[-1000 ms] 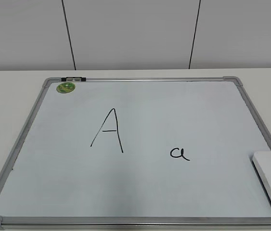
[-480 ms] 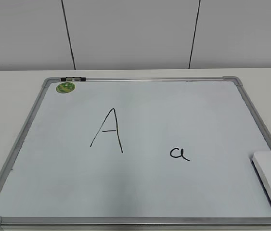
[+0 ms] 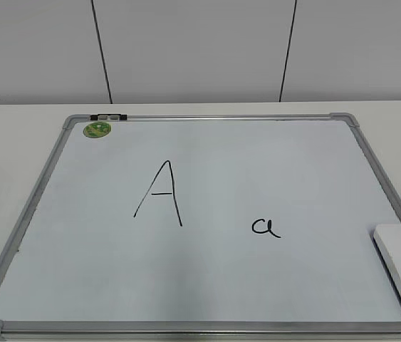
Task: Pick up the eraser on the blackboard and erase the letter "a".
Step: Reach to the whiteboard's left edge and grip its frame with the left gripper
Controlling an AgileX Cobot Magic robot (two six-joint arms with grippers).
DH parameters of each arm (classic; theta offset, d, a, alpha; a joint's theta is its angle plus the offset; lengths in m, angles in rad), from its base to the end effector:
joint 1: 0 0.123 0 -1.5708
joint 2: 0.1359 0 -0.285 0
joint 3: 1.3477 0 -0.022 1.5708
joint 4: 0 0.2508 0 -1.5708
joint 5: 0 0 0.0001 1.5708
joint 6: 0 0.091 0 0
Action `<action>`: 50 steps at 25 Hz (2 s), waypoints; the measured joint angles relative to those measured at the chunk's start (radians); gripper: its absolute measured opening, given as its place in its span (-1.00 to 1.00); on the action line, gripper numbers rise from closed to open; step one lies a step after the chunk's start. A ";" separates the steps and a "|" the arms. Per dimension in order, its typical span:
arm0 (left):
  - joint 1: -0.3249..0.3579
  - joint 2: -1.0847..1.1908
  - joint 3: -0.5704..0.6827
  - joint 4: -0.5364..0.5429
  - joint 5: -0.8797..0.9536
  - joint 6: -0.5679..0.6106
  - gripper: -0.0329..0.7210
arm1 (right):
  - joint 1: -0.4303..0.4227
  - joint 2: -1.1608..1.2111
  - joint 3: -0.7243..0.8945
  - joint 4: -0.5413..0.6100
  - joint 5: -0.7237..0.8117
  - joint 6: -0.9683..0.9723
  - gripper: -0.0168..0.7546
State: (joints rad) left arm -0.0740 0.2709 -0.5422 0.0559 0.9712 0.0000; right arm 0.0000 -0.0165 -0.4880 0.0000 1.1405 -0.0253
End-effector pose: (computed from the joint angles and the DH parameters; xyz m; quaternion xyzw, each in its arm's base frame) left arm 0.0399 0.0013 0.2921 0.0362 0.8864 0.0107 0.4615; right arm -0.0095 0.0000 0.2675 -0.0110 0.8722 -0.0062 0.4890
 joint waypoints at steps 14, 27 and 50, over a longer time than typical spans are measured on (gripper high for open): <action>0.000 0.678 -0.149 -0.082 -0.195 -0.029 -0.27 | 0.000 0.000 0.000 0.000 0.000 0.000 0.46; 0.000 1.272 -0.541 -0.165 -0.102 -0.029 -0.27 | 0.000 0.000 0.000 0.000 0.000 0.000 0.46; 0.000 1.587 -0.746 -0.045 -0.035 -0.031 -0.27 | 0.000 0.000 0.000 0.000 0.000 0.000 0.46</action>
State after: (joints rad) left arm -0.0740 1.8576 -1.2884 0.0106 0.9361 -0.0311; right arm 0.0000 -0.0165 -0.4880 0.0000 1.1405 -0.0253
